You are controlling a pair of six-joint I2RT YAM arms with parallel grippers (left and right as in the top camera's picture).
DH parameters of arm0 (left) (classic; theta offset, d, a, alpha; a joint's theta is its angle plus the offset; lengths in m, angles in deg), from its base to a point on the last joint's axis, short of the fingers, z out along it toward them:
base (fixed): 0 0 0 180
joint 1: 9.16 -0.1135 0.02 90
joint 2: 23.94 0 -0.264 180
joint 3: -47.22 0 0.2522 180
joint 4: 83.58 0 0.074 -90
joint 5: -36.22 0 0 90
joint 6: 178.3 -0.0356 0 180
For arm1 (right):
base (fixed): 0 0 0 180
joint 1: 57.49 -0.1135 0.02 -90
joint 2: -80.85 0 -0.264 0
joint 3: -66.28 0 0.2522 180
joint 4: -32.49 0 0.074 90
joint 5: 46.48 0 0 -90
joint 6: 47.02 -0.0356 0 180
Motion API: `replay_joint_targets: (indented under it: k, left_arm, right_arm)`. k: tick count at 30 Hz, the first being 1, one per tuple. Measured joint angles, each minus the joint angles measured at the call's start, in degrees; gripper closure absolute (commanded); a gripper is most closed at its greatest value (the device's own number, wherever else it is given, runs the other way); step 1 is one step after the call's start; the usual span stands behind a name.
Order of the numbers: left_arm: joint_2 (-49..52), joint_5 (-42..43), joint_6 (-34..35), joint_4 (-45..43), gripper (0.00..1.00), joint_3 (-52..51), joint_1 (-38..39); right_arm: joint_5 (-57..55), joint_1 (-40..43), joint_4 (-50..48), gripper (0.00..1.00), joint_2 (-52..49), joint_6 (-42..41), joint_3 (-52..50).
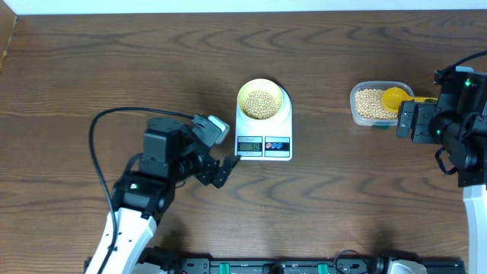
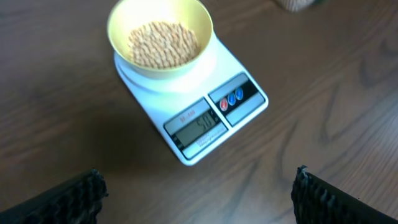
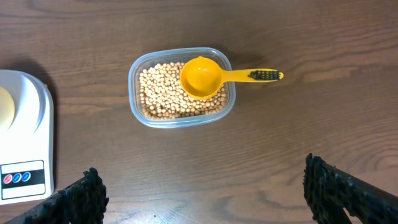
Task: Scoop item into bowl and weigh 50g on scale
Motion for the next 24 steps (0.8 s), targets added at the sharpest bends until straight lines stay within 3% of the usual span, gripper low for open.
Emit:
replay_joint_targets:
  k: [6, 24]
  left_arm:
    - [1.6, -6.6, 1.4, -1.7, 0.02, -0.3, 6.6]
    - [13.3, -22.4, 20.1, -12.0, 0.02, -0.3, 18.7]
  right_arm:
    - [0.0, 0.0, 0.0, 0.01, 0.0, 0.0, 0.0]
    - [0.0, 0.0, 0.0, 0.01, 0.0, 0.0, 0.0]
